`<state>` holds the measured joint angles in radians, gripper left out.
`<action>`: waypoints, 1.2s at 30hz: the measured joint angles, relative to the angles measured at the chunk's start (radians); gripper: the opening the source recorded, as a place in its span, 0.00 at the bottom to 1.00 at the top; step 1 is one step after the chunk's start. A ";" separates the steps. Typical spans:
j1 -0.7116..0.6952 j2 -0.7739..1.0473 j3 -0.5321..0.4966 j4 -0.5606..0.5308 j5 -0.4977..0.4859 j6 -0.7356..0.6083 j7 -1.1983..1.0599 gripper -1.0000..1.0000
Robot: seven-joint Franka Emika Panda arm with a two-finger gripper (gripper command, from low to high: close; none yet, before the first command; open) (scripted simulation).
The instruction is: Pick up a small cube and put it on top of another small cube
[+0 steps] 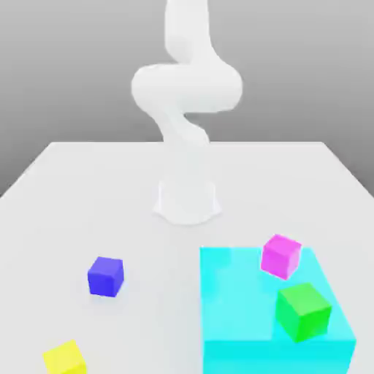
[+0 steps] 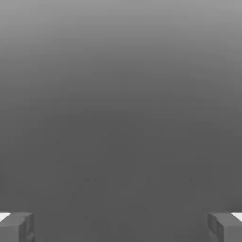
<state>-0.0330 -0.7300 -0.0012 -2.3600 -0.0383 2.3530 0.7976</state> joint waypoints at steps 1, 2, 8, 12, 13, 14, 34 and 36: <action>-0.016 0.035 -0.002 -0.028 -0.018 0.026 -0.002 0.50; -0.032 0.069 -0.007 -0.056 -0.035 0.051 -0.003 0.50; -0.123 0.263 -0.053 -0.213 -0.111 0.191 -0.029 0.50; -0.174 0.386 -0.106 -0.315 -0.142 0.283 -0.061 0.50; -0.185 0.417 -0.122 -0.340 -0.146 0.307 -0.071 0.50; -0.195 0.447 -0.137 -0.366 -0.147 0.330 -0.084 0.50; -0.388 0.964 -0.034 -0.511 0.227 0.752 -0.452 0.00; -0.389 0.964 -0.034 -0.511 0.225 0.752 -0.451 0.00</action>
<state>-0.4218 0.2344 -0.0350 -2.8712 0.1871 3.1047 0.3467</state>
